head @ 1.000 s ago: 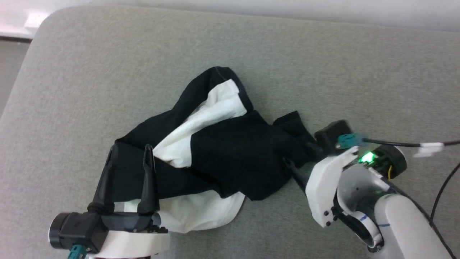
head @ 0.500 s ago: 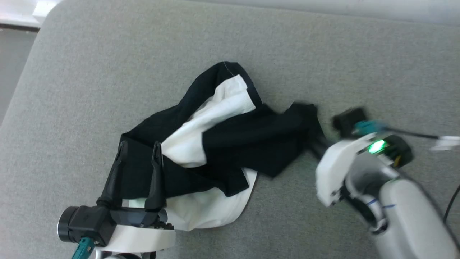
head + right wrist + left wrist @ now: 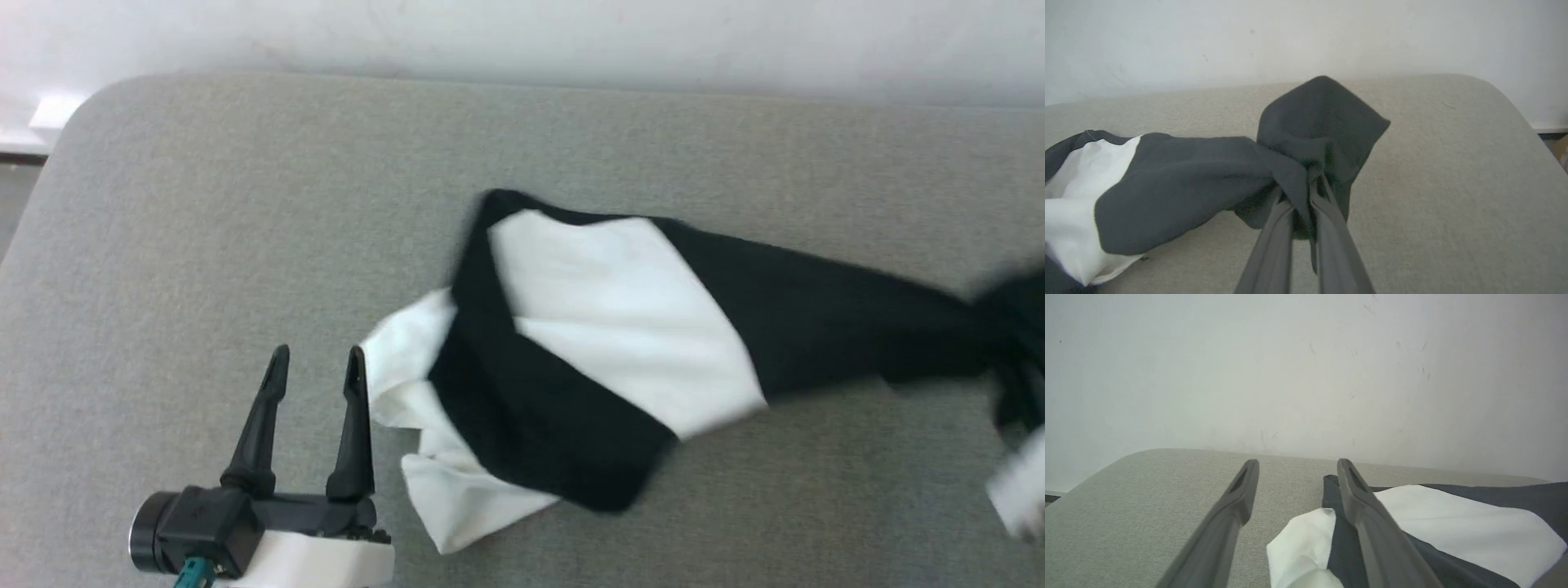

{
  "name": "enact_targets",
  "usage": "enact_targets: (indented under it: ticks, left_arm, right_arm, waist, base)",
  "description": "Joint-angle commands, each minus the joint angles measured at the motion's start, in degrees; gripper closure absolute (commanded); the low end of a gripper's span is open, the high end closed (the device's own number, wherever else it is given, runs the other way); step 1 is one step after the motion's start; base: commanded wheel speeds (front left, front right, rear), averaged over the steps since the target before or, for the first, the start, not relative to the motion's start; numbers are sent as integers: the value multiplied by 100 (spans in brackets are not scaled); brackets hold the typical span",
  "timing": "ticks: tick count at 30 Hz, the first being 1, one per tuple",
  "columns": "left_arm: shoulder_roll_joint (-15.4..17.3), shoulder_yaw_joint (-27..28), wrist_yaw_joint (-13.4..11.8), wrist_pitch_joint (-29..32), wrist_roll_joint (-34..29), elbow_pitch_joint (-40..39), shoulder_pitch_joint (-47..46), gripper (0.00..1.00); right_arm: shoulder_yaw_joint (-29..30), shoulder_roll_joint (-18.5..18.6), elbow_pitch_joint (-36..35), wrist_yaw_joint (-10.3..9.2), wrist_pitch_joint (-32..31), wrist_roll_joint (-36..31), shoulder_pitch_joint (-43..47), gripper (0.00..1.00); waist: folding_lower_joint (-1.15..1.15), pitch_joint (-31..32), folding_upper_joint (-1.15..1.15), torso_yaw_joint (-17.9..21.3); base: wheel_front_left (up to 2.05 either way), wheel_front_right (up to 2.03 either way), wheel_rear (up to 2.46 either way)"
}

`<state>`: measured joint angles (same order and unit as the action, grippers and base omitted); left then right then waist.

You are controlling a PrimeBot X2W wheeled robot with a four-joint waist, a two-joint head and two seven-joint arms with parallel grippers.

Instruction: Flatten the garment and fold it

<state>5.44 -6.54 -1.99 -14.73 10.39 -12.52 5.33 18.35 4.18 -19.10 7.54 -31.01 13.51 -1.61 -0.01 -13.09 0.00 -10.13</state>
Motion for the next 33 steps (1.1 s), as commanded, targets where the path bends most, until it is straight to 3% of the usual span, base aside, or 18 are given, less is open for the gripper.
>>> enact_targets:
  ticks: [1, 5, 9, 10, 11, 12, 17, 23, 33]
  left_arm:
    - [3, 7, 50, -27, -38, 1, 76, 0]
    - [38, 20, 39, -15, -20, 2, 130, 0]
    - [60, 31, 7, 41, -2, -22, 191, 0]
    - [65, 30, -3, 58, -3, -28, 205, 0]
    - [68, 25, -11, 76, -4, -39, 214, 0]
    - [72, 22, -18, 93, -4, -51, 219, 0]
    - [112, -1, -51, 173, -37, -121, 225, 0]
    - [139, -47, -120, 274, -113, -284, 231, 0]
    - [239, -237, -128, 614, -273, -522, 198, 0]
  right_arm:
    - [248, -57, -113, -5, -12, -48, 381, 100]
    - [877, -122, -143, -5, 111, -137, 1242, 100]
    - [874, -127, 262, -5, 363, -77, 1693, 100]
    - [810, -128, 360, -5, 445, -35, 1689, 84]
    - [736, -128, 427, -5, 537, -11, 1645, 10]
    - [643, -128, 454, -5, 620, -7, 1572, 0]
    - [215, -129, 213, -5, 1086, 35, 1034, 0]
    - [-31, -130, -339, -5, 2147, 110, 876, 0]
    - [-368, -130, 76, -5, 3266, 454, 1417, 0]
  waist:
    - [1, 42, 0, 61]
    - [1, 32, 0, 65]
    - [1, 61, 0, 117]
    - [1, 80, 0, 141]
    - [1, 94, 0, 163]
    - [1, 115, 0, 189]
    - [1, 240, 0, 322]
    - [1, 247, 0, 433]
    - [1, 112, 0, 699]
  base:
    - [0, 0, 0]
    - [0, 0, 0]
    - [0, 0, 0]
    - [0, 0, 0]
    - [0, 0, 0]
    - [0, 0, 0]
    - [0, 0, 0]
    - [0, 0, 0]
    - [0, 0, 0]
